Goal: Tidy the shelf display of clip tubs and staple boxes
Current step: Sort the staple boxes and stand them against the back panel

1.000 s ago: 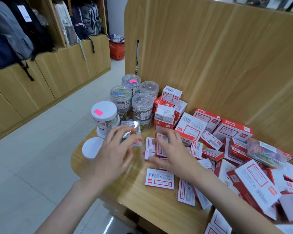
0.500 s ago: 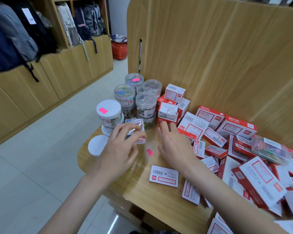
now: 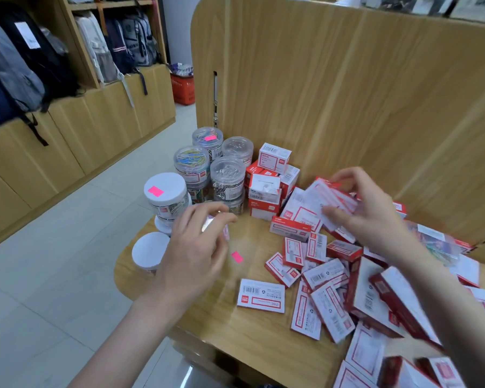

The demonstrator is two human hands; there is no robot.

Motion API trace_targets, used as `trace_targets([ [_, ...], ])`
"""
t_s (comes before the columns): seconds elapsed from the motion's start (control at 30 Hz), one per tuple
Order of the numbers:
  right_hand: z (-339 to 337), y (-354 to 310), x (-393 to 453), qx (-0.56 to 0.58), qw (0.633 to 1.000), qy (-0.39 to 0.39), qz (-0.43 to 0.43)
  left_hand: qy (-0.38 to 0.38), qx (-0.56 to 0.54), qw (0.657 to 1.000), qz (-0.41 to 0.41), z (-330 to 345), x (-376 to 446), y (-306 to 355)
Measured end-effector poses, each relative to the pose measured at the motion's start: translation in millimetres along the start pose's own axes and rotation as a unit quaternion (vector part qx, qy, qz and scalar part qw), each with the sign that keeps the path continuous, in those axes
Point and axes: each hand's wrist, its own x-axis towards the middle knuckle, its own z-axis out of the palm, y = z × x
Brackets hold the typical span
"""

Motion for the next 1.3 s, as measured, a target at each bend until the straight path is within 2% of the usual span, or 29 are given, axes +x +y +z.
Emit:
trace_targets([
  [0.07, -18.2, 20.2, 3.3, -0.023, 0.998, 0.016, 0.059, -0.002, -0.016, 1.000, 0.024, 5.6, 7.2, 10.2],
  [0.17, -20.1, 46.8, 4.1, -0.077, 0.990, -0.026, 0.115, -0.059, -0.037, 0.996, 0.062, 24.5, 17.6, 22.6],
  [0.33, -0.2, 61.0, 3.7, -0.074, 0.991, -0.071, 0.082, -0.156, -0.033, 0.984, 0.082, 62.9, 26.3, 32.6],
  [0.43, 2.6, 64.0, 0.0, -0.155, 0.980, -0.104, 0.064, -0.194, -0.030, 0.979, 0.063, 77.6, 28.3, 34.6],
  [0.5, 3.8, 64.5, -3.5, -0.223, 0.965, -0.124, 0.067, -0.194, -0.030, 0.977, 0.079, 86.2, 29.9, 33.9],
  [0.77, 10.5, 64.2, -2.2, -0.303, 0.935, -0.161, 0.091, -0.166, -0.029, 0.981, 0.096, 99.8, 32.2, 34.1],
  [0.9, 9.6, 68.5, -3.0, -0.250, 0.951, -0.145, 0.106, -0.172, -0.032, 0.981, 0.084, 98.9, 31.3, 34.5],
  [1.1, 8.0, 69.8, -5.1, -0.172, 0.976, -0.119, 0.068, -0.183, -0.040, 0.979, 0.079, 99.3, 31.8, 33.1],
  [1.3, -3.4, 71.3, -5.4, -0.058, 0.996, 0.043, 0.054, -0.187, -0.050, 0.978, 0.082, 96.9, 31.9, 31.1],
])
